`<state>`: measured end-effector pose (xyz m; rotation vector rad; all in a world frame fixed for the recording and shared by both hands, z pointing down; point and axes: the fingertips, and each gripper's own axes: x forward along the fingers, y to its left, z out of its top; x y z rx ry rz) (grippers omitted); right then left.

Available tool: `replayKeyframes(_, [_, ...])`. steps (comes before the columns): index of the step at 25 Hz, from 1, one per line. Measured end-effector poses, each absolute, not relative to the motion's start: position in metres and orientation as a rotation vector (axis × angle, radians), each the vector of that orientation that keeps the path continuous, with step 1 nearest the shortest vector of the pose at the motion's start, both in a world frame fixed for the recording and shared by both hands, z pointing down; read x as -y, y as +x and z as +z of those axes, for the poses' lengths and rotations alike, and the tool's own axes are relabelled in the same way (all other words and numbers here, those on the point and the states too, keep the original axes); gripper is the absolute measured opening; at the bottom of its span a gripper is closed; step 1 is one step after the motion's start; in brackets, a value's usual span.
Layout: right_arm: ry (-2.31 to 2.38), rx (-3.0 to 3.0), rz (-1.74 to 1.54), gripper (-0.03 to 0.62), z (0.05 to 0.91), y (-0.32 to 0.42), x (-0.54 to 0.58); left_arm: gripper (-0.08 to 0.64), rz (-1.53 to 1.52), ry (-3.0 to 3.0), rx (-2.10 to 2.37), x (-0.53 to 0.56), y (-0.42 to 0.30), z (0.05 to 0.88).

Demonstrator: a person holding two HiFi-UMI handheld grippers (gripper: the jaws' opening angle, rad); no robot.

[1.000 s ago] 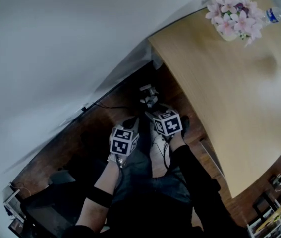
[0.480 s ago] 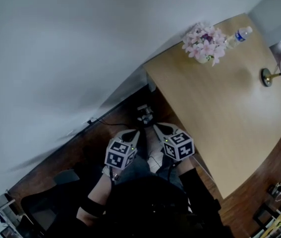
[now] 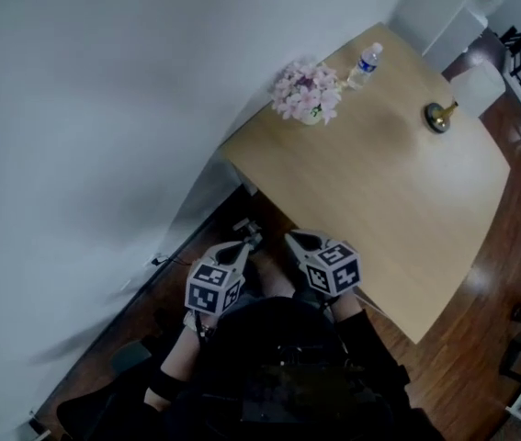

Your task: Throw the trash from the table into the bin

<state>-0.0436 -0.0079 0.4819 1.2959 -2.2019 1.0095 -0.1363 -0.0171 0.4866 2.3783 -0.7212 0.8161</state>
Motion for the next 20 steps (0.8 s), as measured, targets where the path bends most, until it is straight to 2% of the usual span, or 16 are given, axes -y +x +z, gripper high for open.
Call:
replayKeyframes(8, [1.479,2.170,1.012,0.002,0.466,0.004,-0.020,0.003,0.901,2.476,0.606,0.010,-0.087,0.477])
replayKeyframes(20, [2.121,1.759,1.114,0.002,0.476,0.182,-0.138,0.003,1.030,2.660,0.161,-0.031,0.101,0.488])
